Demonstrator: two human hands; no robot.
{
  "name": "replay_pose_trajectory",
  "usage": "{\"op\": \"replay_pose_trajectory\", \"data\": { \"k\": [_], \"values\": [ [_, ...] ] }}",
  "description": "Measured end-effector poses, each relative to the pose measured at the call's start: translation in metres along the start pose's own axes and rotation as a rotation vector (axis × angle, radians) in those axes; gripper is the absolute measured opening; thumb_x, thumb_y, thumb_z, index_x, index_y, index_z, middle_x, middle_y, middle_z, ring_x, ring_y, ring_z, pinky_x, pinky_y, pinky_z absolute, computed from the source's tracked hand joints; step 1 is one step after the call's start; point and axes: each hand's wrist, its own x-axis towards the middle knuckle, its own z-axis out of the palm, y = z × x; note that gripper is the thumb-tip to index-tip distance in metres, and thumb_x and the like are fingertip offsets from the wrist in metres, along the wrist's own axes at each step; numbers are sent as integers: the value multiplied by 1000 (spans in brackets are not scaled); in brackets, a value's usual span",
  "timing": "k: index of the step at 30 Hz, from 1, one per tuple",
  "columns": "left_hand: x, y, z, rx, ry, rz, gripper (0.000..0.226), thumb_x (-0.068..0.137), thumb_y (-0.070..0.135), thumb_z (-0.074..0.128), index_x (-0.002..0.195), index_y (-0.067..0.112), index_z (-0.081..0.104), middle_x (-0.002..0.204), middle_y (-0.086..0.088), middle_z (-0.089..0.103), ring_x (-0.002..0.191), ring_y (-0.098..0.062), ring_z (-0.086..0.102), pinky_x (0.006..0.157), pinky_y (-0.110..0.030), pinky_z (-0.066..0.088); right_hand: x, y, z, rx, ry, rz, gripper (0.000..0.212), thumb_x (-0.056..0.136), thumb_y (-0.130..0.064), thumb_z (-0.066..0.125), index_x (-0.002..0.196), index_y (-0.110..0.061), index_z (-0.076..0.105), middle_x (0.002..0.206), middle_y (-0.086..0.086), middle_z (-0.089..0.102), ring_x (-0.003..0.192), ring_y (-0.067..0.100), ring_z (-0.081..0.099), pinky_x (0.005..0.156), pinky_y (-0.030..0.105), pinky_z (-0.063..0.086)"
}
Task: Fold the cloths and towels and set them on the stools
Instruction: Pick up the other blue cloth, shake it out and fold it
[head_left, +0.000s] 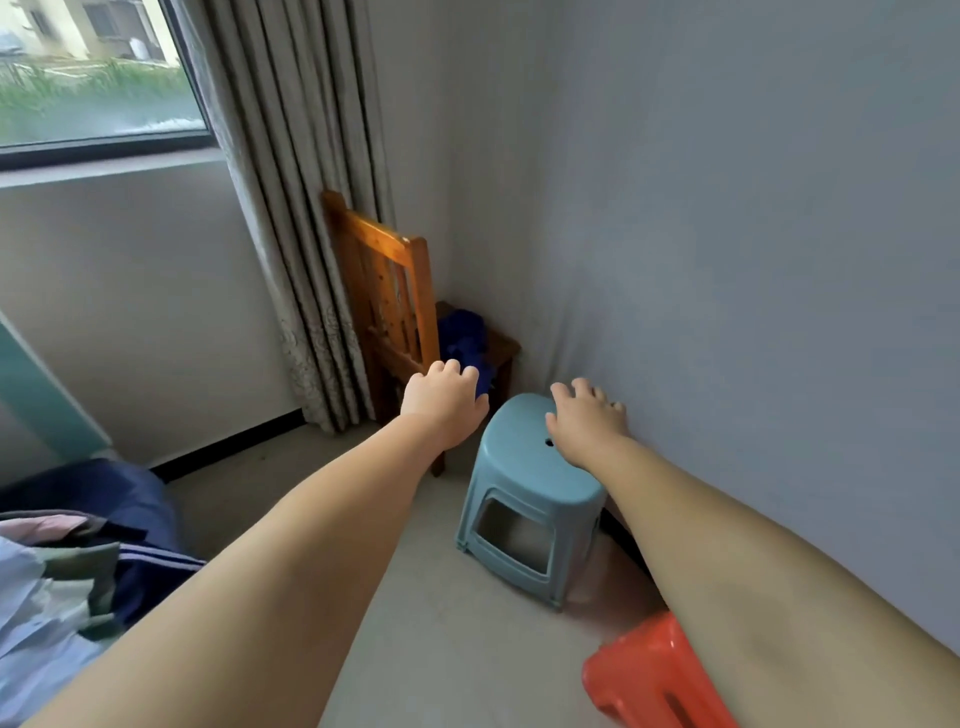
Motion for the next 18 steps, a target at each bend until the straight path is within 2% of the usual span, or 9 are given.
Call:
{"op": "replay_pose_trajectory", "data": {
  "k": [8, 11, 15, 18],
  "values": [
    [120, -47, 44, -4, -92, -15, 39, 98, 39, 33, 124, 14, 49, 122, -8, 54, 115, -27, 49, 87, -38, 43, 123, -25, 22, 24, -67, -2, 40, 99, -31, 31, 137, -19, 33, 142, 10, 34, 128, 30, 37, 99, 44, 34],
    [182, -64, 49, -19, -85, 30, 40, 97, 39, 34, 125, 14, 49, 123, -8, 53, 116, -27, 49, 89, -39, 44, 181, -24, 20, 81, -52, 109, 39, 98, -33, 33, 134, -19, 36, 141, 10, 36, 126, 30, 40, 97, 44, 35],
    [261, -77, 54, -19, -91, 140, 38, 97, 38, 38, 123, 14, 50, 119, -8, 55, 112, -27, 51, 84, -37, 46, 239, -21, 16, 157, -28, 221, 38, 98, -33, 35, 133, -18, 38, 141, 10, 37, 125, 31, 40, 95, 42, 36],
    [316, -73, 71, -60, -142, 176, 36, 97, 37, 40, 122, 14, 51, 118, -8, 56, 110, -26, 52, 84, -37, 48, 278, -14, 24, 187, -53, 275, 36, 98, -33, 36, 130, -17, 40, 136, 11, 41, 122, 32, 42, 93, 41, 37]
  ]
}}
